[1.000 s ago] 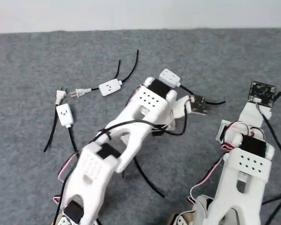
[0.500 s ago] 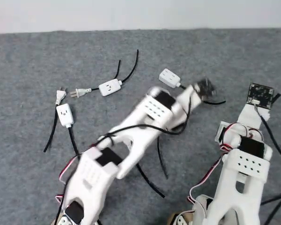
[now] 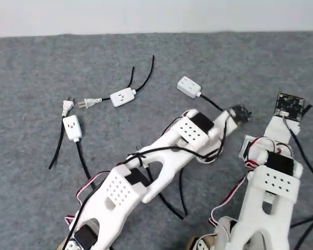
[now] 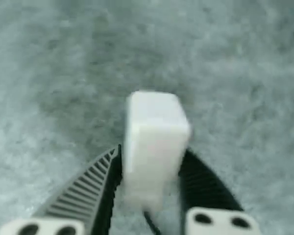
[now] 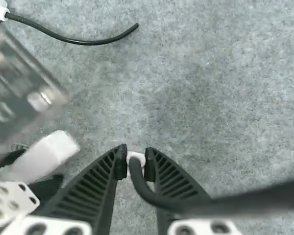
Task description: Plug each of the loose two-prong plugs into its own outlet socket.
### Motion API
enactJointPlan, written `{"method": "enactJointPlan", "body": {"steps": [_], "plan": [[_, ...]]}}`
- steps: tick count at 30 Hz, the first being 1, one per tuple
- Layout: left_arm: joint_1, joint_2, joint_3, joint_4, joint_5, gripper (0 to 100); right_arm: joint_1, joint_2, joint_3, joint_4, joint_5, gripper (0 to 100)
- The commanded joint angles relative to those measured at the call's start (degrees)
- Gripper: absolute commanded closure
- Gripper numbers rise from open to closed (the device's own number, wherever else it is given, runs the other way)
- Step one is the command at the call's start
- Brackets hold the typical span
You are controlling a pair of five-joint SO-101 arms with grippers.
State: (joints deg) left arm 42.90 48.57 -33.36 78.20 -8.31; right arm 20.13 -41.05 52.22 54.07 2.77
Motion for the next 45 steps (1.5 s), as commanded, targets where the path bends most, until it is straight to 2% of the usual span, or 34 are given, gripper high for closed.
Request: {"method": "enactJointPlan", "body": {"steps": [1, 8, 12, 14, 17, 18, 22, 27, 33, 39, 45], "plan": [[-0.79, -0.79, -5.49, 1.05, 7.91, 76, 0.66, -0.57, -0.79, -1.1, 0.09, 99.1], [-0.79, -0.62, -15.87, 10.99, 16.35, 76, 0.66, -0.57, -0.79, -1.1, 0.09, 99.1], [-3.52, -0.62, -20.35, 14.51, 19.96, 76, 0.66, -0.57, -0.79, -1.1, 0.09, 99.1], [-5.89, -0.26, -22.73, 14.77, 20.31, 81, 0.66, -0.57, -0.79, -1.1, 0.09, 99.1], [-8.0, 0.53, -23.96, 12.75, 19.08, 97, 0.48, -0.57, -0.79, -1.1, 0.18, 99.1], [-8.09, 1.14, -24.04, 11.69, 18.9, 100, 0.4, -0.57, -0.79, -1.1, 0.18, 99.1], [-6.59, 5.54, -24.48, 6.51, 18.81, 99, 0.4, -0.57, -0.79, -1.19, 0.18, 99.1], [-2.46, 8.7, -24.48, 6.51, 18.81, 99, 0.48, -0.57, -0.79, -1.19, 0.18, 99.1], [1.93, 8.53, -24.48, 10.81, 19.08, 99, 0.66, -0.57, -0.79, -1.19, 0.79, 99.1], [2.29, 8.53, -24.48, 13.63, 20.04, 99, 0.92, -0.57, -0.79, -1.1, 0.88, 99.1], [4.4, 8.7, -24.48, 17.05, 22.68, 99, 4.79, -0.57, -0.79, -1.19, 2.11, 99.1]]}}
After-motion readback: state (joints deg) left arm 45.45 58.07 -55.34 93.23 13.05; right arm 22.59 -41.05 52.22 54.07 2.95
